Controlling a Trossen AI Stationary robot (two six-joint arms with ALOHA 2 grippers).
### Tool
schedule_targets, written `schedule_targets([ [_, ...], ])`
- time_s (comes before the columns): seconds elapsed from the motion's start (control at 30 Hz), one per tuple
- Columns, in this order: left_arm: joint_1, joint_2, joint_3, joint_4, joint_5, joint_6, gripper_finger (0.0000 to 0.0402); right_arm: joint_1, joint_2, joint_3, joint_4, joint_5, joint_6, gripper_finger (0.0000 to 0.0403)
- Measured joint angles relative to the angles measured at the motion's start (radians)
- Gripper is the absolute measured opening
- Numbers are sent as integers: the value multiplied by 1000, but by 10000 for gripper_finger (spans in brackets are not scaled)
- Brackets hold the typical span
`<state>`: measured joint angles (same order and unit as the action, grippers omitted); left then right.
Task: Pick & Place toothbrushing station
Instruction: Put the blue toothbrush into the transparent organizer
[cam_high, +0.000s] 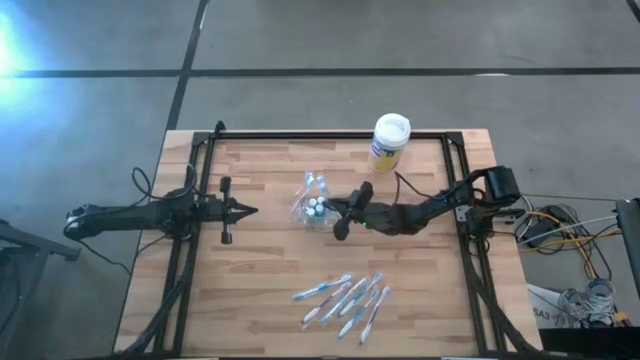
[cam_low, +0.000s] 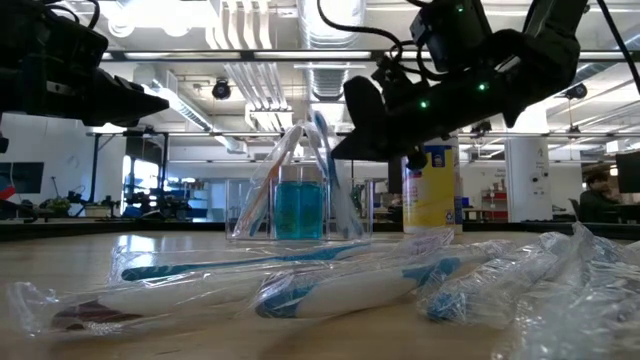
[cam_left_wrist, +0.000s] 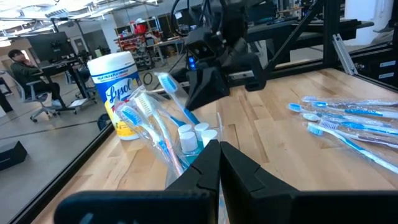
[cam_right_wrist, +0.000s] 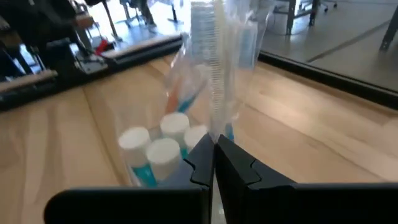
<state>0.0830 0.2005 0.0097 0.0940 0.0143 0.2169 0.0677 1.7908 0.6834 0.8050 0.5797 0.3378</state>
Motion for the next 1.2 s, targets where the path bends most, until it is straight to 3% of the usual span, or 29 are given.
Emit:
schedule_targets([
  [0.57, 0, 0, 0, 0, 0, 0, 10, 3, -25, 0, -57, -68, -9, 21],
  [0.97, 0, 0, 0, -1, 0, 0, 10, 4, -220, -1, -306, -91, -2, 112],
  [1.1, -1, 0, 0, 0, 0, 0, 10, 7, -324, -1, -420, -134, -102, 114],
  [1.2, -1, 0, 0, -1, 0, 0, 10, 11, -444, -2, -573, -203, -197, 94],
])
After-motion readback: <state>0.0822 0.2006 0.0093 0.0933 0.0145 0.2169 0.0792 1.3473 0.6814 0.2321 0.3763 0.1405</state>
